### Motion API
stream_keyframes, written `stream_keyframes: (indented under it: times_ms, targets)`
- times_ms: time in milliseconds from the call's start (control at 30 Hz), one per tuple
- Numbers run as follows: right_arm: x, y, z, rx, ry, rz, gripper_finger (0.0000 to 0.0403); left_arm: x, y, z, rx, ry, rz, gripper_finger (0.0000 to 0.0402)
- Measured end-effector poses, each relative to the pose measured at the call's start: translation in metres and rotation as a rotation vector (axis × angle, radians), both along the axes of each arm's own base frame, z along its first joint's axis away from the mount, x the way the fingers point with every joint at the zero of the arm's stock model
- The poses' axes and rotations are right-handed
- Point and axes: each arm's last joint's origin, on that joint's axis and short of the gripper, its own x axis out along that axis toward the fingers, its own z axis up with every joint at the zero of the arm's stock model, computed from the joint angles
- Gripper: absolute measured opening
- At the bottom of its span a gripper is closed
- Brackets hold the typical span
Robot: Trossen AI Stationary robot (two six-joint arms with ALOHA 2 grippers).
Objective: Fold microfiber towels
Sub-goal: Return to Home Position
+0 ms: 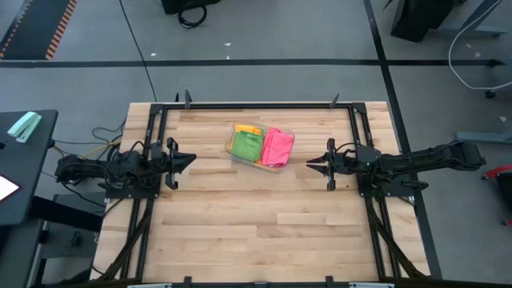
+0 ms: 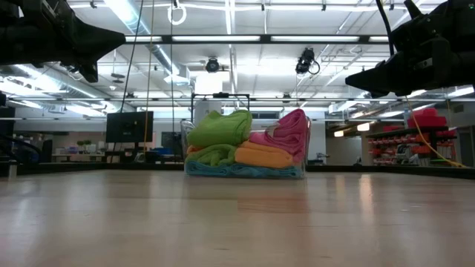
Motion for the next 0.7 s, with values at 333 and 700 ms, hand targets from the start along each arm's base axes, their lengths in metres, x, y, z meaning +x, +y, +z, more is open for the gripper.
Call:
stream_keyframes:
  times_ms: [333,700]
  targets:
    - [0.0000,0.0000,0.0000,0.000,0.000,0.000,0.0058,0.0000,0.0000,0.0000,0.000,0.000,0.000,0.0031]
    - [0.0000,0.0000,0.0000,0.000,0.000,0.000,0.0058,0.0000,0.0000,0.0000,0.000,0.000,0.000,0.0028]
